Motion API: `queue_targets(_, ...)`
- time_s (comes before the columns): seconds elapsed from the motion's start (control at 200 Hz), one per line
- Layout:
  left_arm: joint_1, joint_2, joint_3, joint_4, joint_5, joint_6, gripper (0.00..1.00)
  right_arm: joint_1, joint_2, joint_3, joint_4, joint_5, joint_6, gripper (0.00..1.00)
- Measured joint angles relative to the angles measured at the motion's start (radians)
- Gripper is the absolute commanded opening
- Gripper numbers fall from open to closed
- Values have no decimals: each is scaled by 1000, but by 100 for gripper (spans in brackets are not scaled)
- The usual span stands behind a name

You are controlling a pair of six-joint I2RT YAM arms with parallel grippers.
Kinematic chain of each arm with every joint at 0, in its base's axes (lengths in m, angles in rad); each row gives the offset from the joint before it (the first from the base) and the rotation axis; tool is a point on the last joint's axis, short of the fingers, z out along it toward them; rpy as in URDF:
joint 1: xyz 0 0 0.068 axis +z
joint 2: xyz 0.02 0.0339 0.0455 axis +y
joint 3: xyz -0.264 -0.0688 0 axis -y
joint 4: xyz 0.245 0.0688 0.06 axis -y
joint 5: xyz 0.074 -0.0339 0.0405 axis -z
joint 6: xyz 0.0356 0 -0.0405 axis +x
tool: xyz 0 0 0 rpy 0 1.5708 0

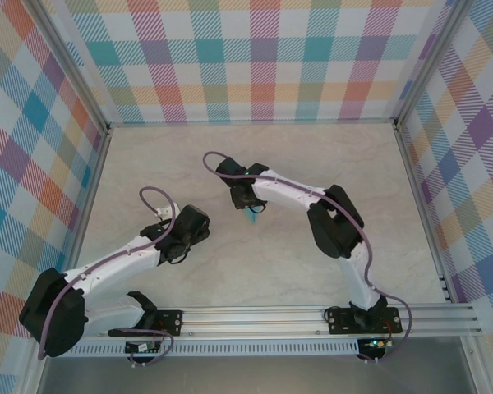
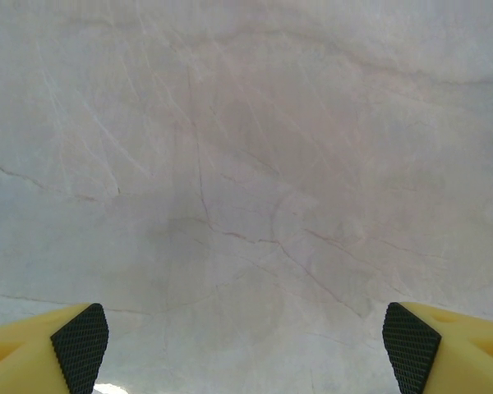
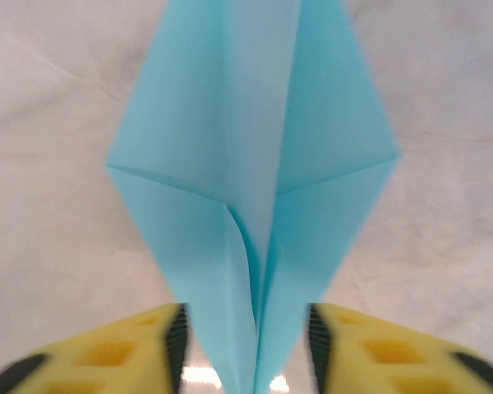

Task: Fold a paper plane with a square sheet of paper (pick it up from the middle)
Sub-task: Move the paper plane to the center of the table, then reset both arms

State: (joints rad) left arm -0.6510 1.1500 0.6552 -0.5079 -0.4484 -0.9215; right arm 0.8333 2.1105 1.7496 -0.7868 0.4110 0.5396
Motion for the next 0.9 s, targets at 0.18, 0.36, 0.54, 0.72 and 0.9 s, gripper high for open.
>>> queue_targets(0.18,1,-7,84,-44,-66,57,91,-17,-296,-121,50,0,-14,82)
queue_targets(0.36,25,-37,139,-39,-130,188,97,-111,-539,-325,135,66,-33,100)
queue_targets(0.54,103,-105,131,25,-198,335,100,-275,-734,-581,229,155,-81,100)
queue_targets(0.72,225,-167,5,197,-238,462,100,-445,-904,-848,401,225,-138,100)
queue_targets(0.9,372,-177,-134,362,-172,619,100,-596,-945,-1085,603,253,-226,100)
